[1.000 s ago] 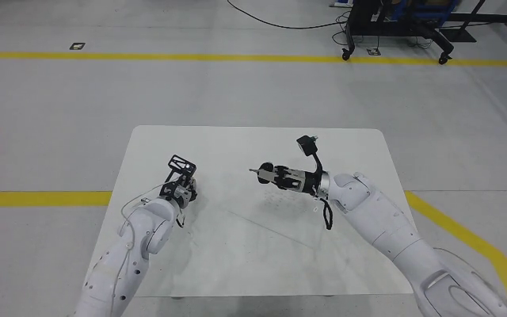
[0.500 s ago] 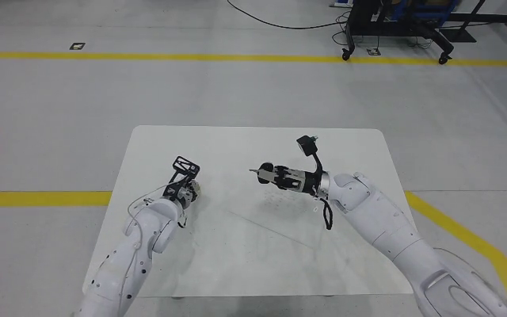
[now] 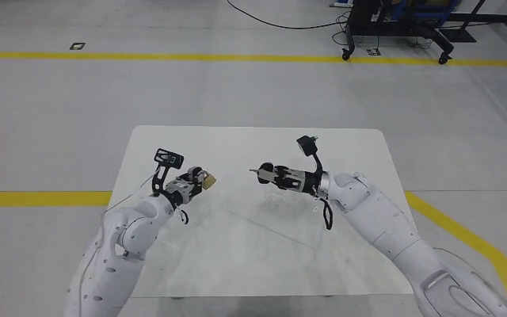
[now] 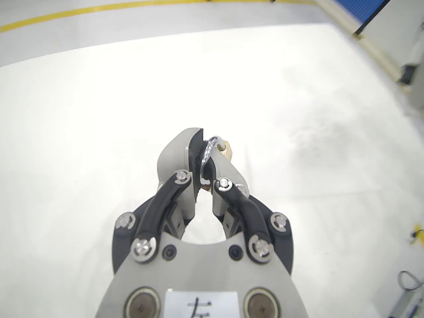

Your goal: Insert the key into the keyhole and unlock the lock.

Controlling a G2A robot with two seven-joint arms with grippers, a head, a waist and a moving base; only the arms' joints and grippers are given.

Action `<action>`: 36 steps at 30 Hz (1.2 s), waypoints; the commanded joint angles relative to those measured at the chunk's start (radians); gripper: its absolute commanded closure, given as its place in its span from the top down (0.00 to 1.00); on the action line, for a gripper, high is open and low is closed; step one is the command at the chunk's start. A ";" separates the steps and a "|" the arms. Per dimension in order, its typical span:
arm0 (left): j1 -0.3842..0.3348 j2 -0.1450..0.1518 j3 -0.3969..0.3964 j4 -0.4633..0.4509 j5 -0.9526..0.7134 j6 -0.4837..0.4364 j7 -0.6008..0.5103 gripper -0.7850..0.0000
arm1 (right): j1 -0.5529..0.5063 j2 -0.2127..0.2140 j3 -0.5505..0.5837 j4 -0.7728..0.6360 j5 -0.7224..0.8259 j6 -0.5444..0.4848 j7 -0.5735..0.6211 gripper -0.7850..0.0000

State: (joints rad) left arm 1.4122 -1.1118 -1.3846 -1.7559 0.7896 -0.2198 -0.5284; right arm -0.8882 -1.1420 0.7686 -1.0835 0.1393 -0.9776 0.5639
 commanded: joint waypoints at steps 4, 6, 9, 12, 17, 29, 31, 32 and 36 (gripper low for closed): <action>0.002 0.003 -0.008 -0.007 0.126 0.017 0.018 0.00 | 0.000 0.000 0.000 0.000 0.000 0.000 0.000 0.00; 0.002 0.003 -0.008 -0.007 0.126 0.017 0.018 0.00 | 0.000 0.000 0.000 0.000 0.000 0.000 0.000 0.00; 0.006 -0.008 -0.004 0.003 -0.136 0.015 -0.009 0.00 | -0.004 -0.001 0.003 -0.006 -0.008 0.021 -0.016 0.00; -0.033 -0.016 -0.012 0.054 -0.510 0.015 -0.137 0.00 | -0.017 -0.009 0.006 -0.034 -0.014 0.049 -0.072 0.00; -0.117 -0.030 -0.006 0.178 -0.949 0.119 -0.280 0.00 | -0.028 -0.026 0.003 -0.043 0.012 0.049 -0.128 0.00; -0.146 -0.030 0.019 0.196 -0.862 0.142 -0.241 0.00 | -0.028 -0.031 0.000 -0.044 0.019 0.051 -0.138 0.00; -0.148 -0.034 0.033 0.209 -0.934 0.220 -0.257 0.00 | -0.038 -0.032 -0.003 -0.059 0.027 0.072 -0.142 0.00; -0.155 -0.036 0.033 0.219 -0.976 0.264 -0.267 0.00 | -0.046 -0.034 -0.005 -0.079 0.040 0.103 -0.142 0.00; -0.176 -0.036 0.024 0.244 -1.048 0.360 -0.283 0.00 | -0.066 -0.035 -0.001 -0.146 0.051 0.228 -0.137 0.00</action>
State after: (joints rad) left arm 1.2386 -1.1489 -1.3577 -1.5140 -0.2601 0.1288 -0.8152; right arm -0.9509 -1.1773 0.7661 -1.2149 0.1935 -0.7722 0.4266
